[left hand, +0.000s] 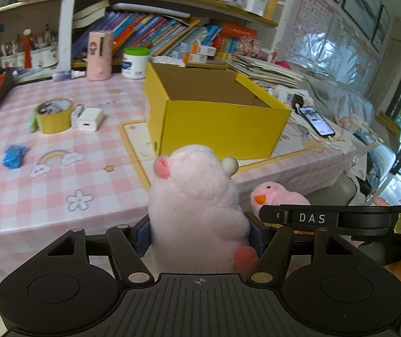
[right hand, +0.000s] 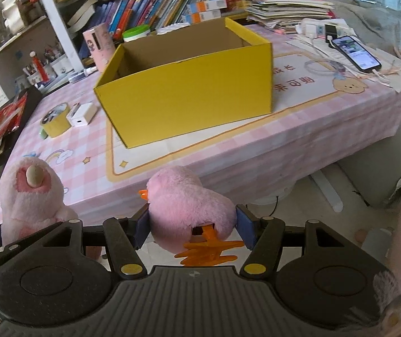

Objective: Organize objects
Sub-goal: 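Carry the pig with the left tool while the right tool carries the chick toward the yellow box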

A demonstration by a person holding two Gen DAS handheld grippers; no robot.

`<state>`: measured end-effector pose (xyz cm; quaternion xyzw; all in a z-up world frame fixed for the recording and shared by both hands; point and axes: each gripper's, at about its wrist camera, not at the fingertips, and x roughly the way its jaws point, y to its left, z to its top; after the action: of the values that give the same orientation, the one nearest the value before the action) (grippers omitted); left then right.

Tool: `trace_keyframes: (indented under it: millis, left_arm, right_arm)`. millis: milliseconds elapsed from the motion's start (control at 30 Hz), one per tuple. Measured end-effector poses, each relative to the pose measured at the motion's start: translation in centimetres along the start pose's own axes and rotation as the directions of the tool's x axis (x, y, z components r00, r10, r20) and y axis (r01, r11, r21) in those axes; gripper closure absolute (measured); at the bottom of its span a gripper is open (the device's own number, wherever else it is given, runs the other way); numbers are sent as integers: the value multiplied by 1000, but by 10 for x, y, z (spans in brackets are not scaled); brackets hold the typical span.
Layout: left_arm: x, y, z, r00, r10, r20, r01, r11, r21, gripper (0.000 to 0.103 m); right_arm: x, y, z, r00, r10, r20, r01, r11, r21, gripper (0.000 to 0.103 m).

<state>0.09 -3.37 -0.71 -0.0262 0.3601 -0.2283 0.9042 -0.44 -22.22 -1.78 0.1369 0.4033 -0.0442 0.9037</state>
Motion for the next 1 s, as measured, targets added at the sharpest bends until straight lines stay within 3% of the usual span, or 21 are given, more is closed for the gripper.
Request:
trace_keyframes:
  millis: [300, 567, 1000]
  left_arm:
    - [8, -13, 10, 999, -27, 24, 27, 999, 33, 37]
    - [11, -26, 32, 996, -53, 76, 45, 995, 93, 37]
    - [41, -38, 99, 981, -45, 189, 21, 991, 130, 37]
  right_arm:
    - [0, -13, 8, 1000, -17, 7, 17, 1000, 11, 43]
    - [-3, -15, 27, 998, -19, 63, 20, 1000, -13, 43]
    - [-3, -25, 109, 968, -8, 251, 28, 997, -76, 43]
